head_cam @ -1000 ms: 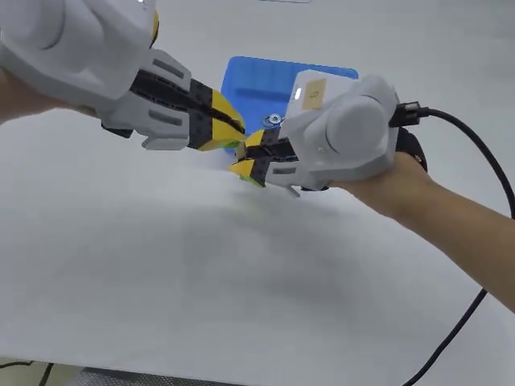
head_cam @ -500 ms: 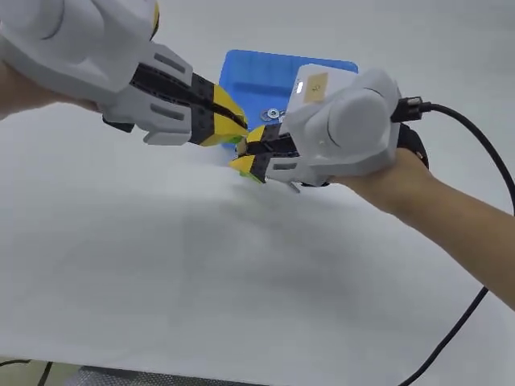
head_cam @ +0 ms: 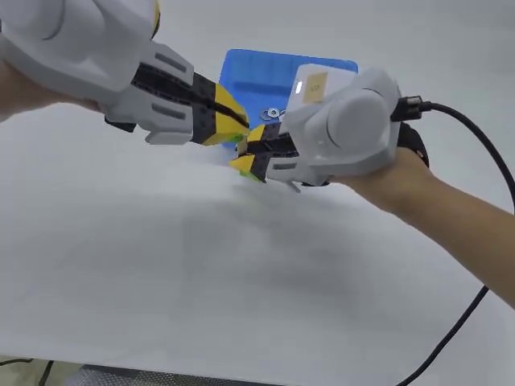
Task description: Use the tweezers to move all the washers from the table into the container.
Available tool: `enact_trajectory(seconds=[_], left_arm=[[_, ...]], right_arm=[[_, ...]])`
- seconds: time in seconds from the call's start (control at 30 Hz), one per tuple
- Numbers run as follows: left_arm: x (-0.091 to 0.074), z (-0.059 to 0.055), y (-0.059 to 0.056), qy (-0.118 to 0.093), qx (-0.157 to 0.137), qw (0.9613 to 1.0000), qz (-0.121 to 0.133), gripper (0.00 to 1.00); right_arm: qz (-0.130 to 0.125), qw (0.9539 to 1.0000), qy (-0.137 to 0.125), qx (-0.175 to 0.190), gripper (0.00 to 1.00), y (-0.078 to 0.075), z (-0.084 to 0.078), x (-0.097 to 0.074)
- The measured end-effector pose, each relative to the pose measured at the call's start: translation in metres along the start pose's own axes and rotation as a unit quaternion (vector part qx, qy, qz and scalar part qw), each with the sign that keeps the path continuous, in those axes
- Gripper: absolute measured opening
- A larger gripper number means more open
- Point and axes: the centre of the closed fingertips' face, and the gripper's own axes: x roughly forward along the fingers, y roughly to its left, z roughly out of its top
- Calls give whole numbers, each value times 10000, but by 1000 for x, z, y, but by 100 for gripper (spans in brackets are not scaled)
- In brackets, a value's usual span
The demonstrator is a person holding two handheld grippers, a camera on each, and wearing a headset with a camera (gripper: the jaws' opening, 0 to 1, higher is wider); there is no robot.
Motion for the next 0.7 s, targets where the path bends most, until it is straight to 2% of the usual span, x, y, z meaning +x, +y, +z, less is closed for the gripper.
enact_trajectory(seconds=[0.27,0.7], left_arm=[[1,0,0,-39,-74,10000,-12,6],[0,-1,-2,28,-117,9999,-31,6]], right_arm=[[-19,10000,30,41,11,0,-2,-2],[24,9999,48,96,12,4,-2,-2]])
